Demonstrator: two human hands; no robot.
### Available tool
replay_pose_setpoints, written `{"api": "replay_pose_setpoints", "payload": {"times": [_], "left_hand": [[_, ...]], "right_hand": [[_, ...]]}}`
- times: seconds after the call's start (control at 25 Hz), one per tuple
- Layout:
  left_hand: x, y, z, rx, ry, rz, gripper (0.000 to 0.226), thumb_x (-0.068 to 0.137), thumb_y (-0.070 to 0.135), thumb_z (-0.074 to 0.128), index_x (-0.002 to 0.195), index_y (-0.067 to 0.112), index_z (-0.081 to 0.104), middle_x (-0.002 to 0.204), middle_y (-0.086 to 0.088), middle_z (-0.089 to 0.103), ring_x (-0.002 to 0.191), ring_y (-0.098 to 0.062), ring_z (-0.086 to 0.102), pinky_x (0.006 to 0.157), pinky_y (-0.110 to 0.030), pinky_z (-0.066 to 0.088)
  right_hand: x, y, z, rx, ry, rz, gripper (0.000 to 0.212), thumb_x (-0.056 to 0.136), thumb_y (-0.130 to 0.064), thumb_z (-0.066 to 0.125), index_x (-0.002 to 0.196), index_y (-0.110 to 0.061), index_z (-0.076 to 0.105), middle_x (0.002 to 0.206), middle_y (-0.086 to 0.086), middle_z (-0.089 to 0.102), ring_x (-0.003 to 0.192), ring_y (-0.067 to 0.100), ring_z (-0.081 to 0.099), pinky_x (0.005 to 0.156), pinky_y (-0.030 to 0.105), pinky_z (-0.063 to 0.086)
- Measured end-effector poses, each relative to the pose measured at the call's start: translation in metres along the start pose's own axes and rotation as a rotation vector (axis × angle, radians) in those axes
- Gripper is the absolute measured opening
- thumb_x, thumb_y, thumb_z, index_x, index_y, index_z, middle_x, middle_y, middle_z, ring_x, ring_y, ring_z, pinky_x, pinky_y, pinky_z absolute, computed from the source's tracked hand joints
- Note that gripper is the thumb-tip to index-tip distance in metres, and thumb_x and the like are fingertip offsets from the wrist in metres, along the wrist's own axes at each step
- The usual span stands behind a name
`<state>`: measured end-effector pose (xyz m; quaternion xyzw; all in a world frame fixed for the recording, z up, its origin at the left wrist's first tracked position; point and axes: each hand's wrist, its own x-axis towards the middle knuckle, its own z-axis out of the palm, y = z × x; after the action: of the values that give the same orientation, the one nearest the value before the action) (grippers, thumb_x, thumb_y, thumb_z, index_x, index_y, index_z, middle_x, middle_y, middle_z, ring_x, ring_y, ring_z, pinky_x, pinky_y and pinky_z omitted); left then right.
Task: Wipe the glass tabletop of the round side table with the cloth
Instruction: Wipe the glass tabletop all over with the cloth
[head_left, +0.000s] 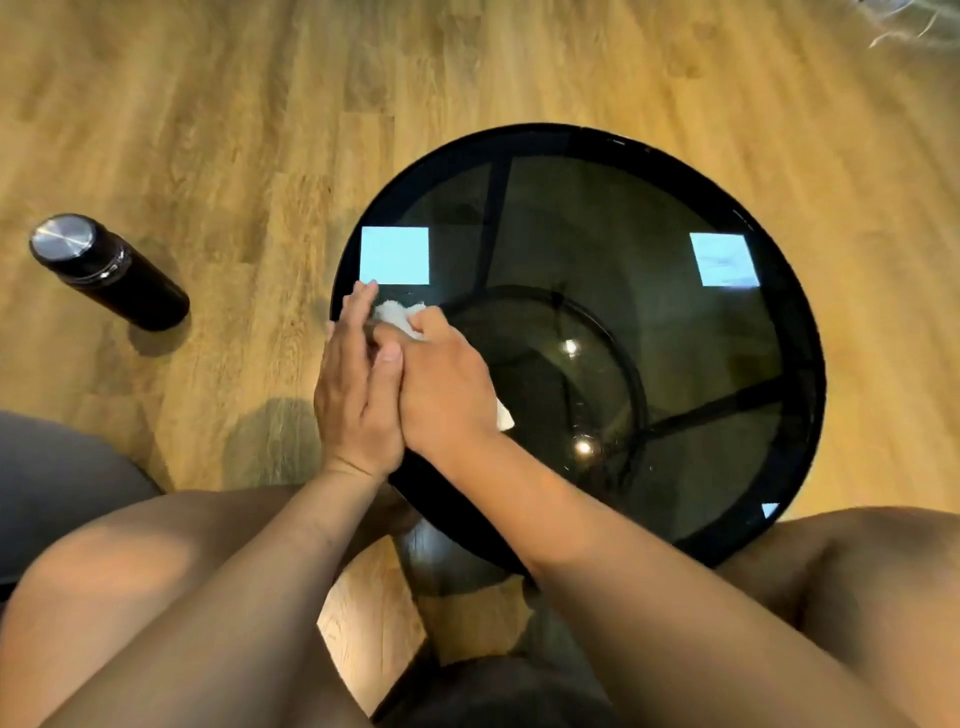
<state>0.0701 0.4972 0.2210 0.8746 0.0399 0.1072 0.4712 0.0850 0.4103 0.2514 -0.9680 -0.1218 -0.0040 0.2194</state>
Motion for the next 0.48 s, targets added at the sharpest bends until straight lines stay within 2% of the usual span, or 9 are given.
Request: {"api": "replay_pose_setpoints", "payload": {"times": [0.08, 0.16, 0.24, 0.36, 0.4, 0.48], "left_hand": [[0.000, 0.000, 0.001, 0.039, -0.014, 0.004, 0.066, 0.094, 0.050, 0.026, 0.150, 0.017, 0.031, 0.158, -0.007, 0.032, 0.148, -0.021, 0.023, 0.122, -0.043, 0.014], [0.002, 0.000, 0.004, 0.117, -0.042, 0.032, 0.068, 0.093, 0.053, 0.026, 0.150, 0.015, 0.029, 0.160, -0.006, 0.028, 0.150, -0.018, 0.015, 0.124, -0.035, 0.005], [0.002, 0.002, 0.004, 0.140, -0.037, 0.017, 0.069, 0.093, 0.054, 0.027, 0.151, 0.016, 0.029, 0.161, -0.005, 0.027, 0.151, -0.017, 0.014, 0.123, -0.033, 0.005], [0.000, 0.005, 0.004, 0.129, -0.027, -0.009, 0.070, 0.091, 0.057, 0.026, 0.152, 0.020, 0.027, 0.161, -0.003, 0.026, 0.150, -0.014, 0.012, 0.122, -0.034, 0.007], [-0.001, 0.006, 0.003, 0.120, -0.031, -0.023, 0.070, 0.091, 0.057, 0.026, 0.152, 0.020, 0.027, 0.161, -0.003, 0.026, 0.149, -0.014, 0.012, 0.122, -0.035, 0.009], [-0.002, 0.009, 0.000, 0.102, -0.028, -0.042, 0.067, 0.093, 0.052, 0.031, 0.152, 0.020, 0.028, 0.161, -0.005, 0.026, 0.148, -0.017, 0.013, 0.121, -0.039, 0.012]], "right_hand": [[-0.004, 0.012, -0.007, 0.025, -0.060, -0.105, 0.029, 0.091, -0.032, 0.056, 0.120, -0.032, 0.060, 0.108, 0.004, 0.054, 0.082, 0.022, 0.059, 0.064, 0.031, 0.046], [-0.018, 0.066, -0.035, -0.099, -0.058, -0.109, 0.034, 0.086, -0.036, 0.057, 0.120, -0.035, 0.060, 0.113, 0.002, 0.055, 0.088, 0.026, 0.062, 0.067, 0.033, 0.050], [-0.037, 0.140, -0.074, -0.187, 0.004, 0.079, 0.032, 0.085, -0.041, 0.049, 0.116, -0.037, 0.057, 0.117, 0.001, 0.052, 0.096, 0.030, 0.061, 0.074, 0.039, 0.051], [-0.064, 0.247, -0.128, -0.304, 0.077, 0.510, 0.039, 0.086, -0.047, 0.036, 0.118, -0.031, 0.053, 0.118, 0.014, 0.052, 0.088, 0.039, 0.059, 0.081, 0.043, 0.050], [-0.069, 0.259, -0.134, -0.285, 0.104, 0.594, 0.046, 0.084, -0.049, 0.032, 0.119, -0.028, 0.052, 0.118, 0.017, 0.054, 0.091, 0.038, 0.058, 0.085, 0.044, 0.050], [-0.065, 0.236, -0.118, -0.340, 0.112, 0.662, 0.048, 0.087, -0.050, 0.029, 0.121, -0.023, 0.050, 0.118, 0.018, 0.055, 0.100, 0.038, 0.056, 0.087, 0.043, 0.047]]}}
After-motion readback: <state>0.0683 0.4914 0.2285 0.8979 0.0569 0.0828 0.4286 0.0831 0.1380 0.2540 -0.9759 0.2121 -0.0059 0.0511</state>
